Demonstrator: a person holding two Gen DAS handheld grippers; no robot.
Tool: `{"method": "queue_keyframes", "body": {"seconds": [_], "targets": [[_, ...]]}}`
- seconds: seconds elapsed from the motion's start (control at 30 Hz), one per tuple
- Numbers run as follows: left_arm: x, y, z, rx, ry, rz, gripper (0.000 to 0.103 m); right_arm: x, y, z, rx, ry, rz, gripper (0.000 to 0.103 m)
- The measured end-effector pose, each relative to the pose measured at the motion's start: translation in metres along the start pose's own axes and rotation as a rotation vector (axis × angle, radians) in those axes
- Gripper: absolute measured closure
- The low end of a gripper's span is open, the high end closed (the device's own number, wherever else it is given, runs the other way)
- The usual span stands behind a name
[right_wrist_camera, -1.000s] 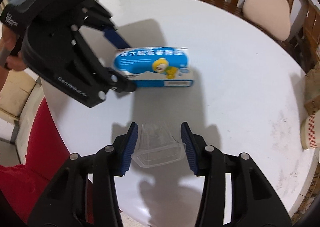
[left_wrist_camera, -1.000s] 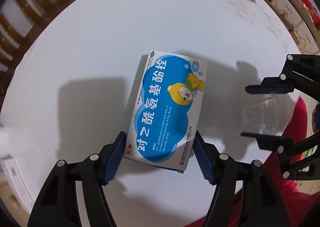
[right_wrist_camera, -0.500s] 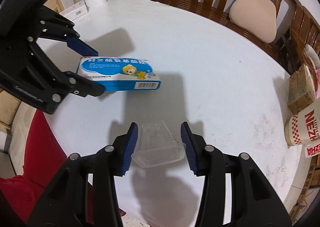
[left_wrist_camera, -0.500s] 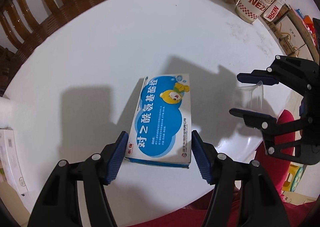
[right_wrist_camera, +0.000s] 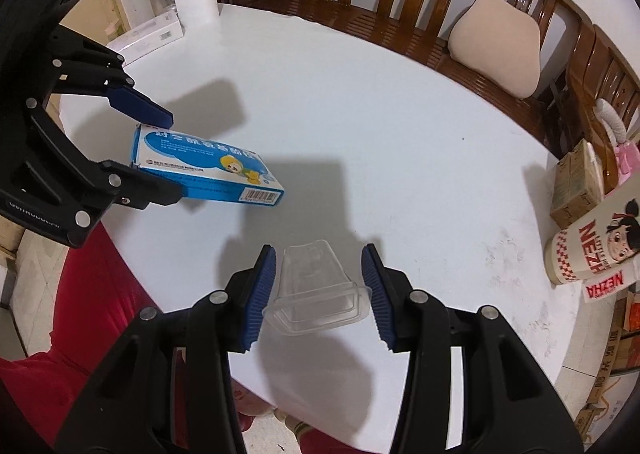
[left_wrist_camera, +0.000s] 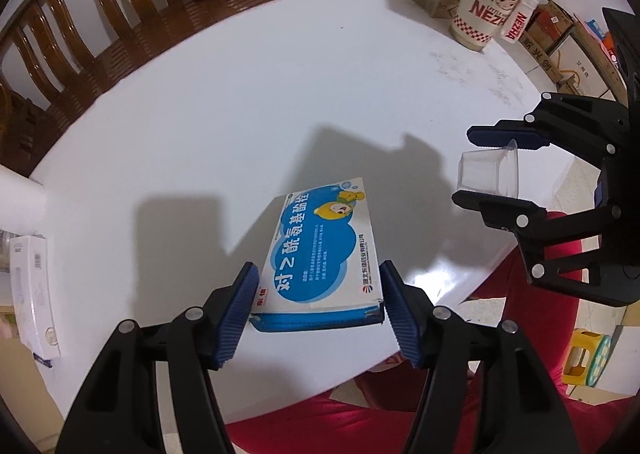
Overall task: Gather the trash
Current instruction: 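Close the left tool on the blue box while the right tool grips the clear tray, then carry the blue box and clear tray down toward the white trash bag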
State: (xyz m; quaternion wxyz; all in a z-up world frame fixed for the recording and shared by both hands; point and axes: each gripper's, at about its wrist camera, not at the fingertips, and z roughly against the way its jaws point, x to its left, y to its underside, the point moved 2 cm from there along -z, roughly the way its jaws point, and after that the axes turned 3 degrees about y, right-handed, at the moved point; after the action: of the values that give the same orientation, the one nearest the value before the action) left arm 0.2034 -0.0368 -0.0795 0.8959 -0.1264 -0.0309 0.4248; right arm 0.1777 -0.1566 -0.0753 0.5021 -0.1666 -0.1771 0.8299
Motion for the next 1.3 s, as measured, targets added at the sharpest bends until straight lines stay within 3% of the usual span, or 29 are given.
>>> {"method": "queue_keyframes", "body": {"seconds": [0.33,0.63,1.3], "targets": [[-0.030,0.031,0.032,-0.053,-0.020,-0.045,0.042,0.018,0.010,0.034,-0.034,0.015,0.010,0.058],[-0.061,0.075,0.034,-0.070,-0.009,-0.064,0.042,0.043,0.044,0.056,-0.033,0.019,0.013,0.058],[-0.094,0.157,-0.020,-0.011,0.030,-0.057,0.042,0.106,0.124,0.032,0.052,-0.041,-0.016,0.058]]}}
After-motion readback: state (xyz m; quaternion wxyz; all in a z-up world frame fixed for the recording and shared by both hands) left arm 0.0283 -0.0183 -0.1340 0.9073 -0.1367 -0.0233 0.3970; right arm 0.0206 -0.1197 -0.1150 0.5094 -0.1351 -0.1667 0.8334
